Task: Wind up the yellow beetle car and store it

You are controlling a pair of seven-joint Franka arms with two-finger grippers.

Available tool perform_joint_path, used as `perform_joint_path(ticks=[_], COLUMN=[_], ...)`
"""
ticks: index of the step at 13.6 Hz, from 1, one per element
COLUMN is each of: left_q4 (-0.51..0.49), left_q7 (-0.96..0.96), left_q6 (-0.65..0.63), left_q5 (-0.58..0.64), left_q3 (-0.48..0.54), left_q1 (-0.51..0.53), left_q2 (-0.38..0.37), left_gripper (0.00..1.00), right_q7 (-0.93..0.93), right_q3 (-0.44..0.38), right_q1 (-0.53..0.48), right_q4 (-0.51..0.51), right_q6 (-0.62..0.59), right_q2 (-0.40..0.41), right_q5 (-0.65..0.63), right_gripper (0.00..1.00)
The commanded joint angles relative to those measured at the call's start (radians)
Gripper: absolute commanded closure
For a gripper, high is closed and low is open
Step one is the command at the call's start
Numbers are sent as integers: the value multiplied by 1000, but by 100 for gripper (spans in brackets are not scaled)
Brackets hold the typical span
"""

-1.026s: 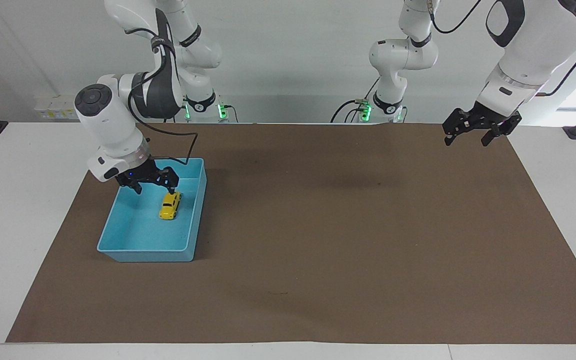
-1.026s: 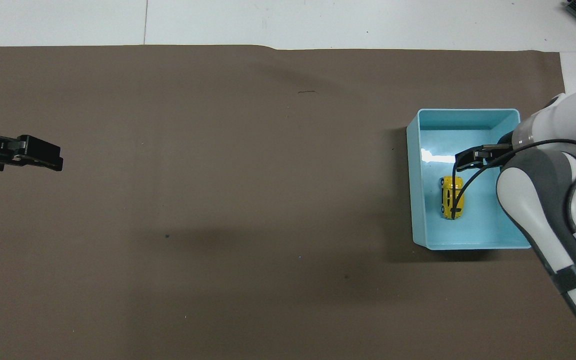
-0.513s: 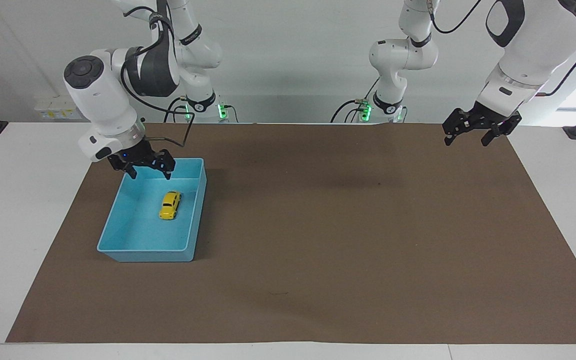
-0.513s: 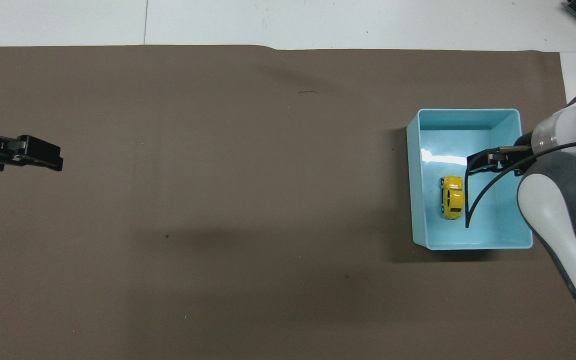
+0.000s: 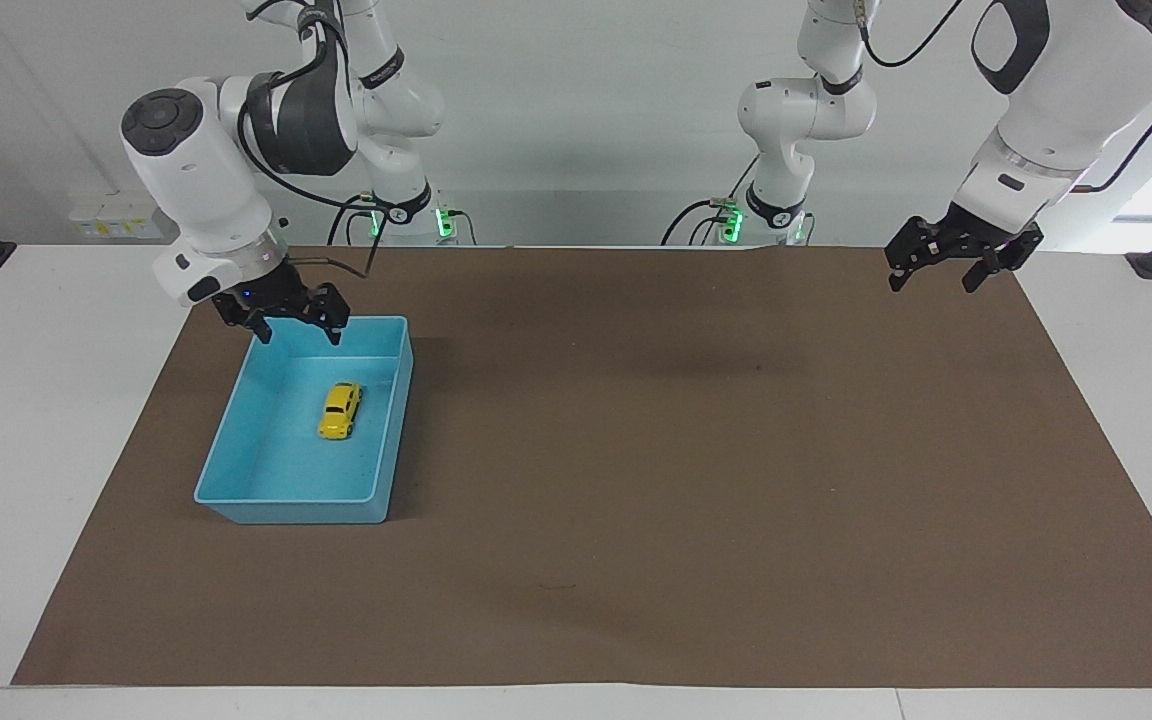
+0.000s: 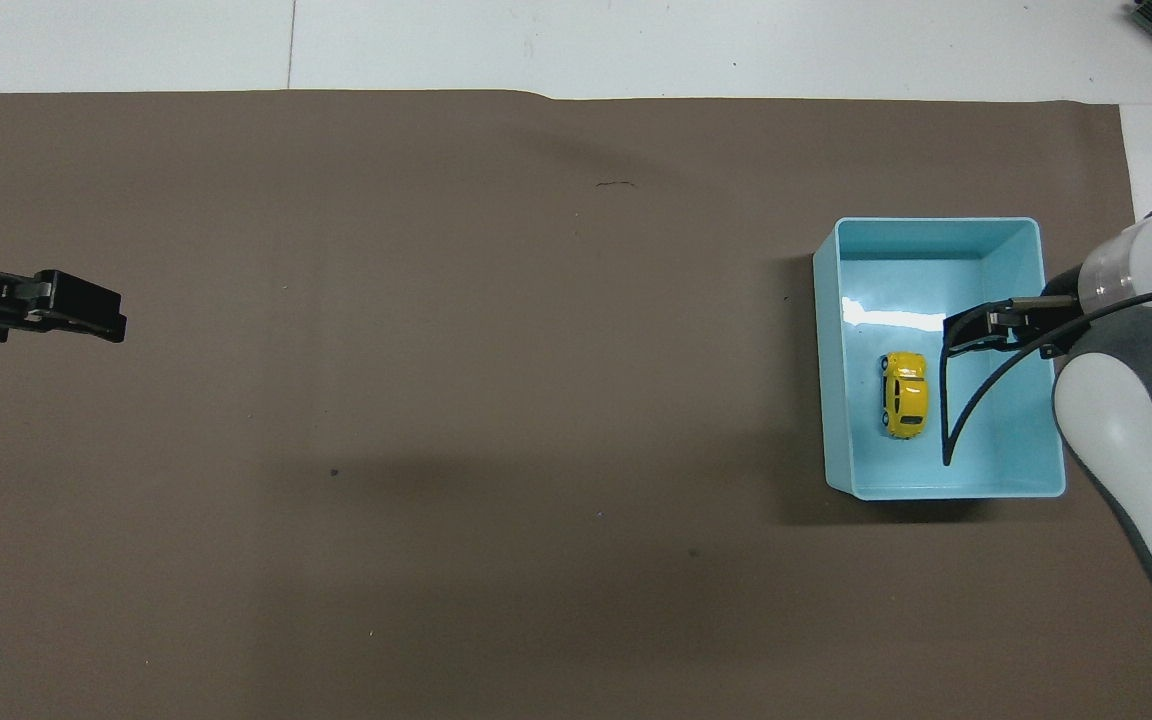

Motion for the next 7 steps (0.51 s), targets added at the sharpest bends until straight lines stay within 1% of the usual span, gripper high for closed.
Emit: perform_joint_path(ticks=[1,3,7], left_q4=[-9,-9,-9], left_q7=[6,6,6], left_q6=[-3,-3,-3], left_q5=[-16,-15,-16], left_q3=[-10,-10,-10], left_q1=[21,21,21], left_q2=[-11,-11,-11], left_gripper=[0,0,0], right_q7=[-37,-34,-31], right_q3=[-4,-16,-152], right_q1=[-8,13,141], right_q4=[11,11,20], right_q6=[-32,-33,-62], right_q2=[-19,-29,-44], right_q5=[19,19,22], right_gripper=[0,0,0])
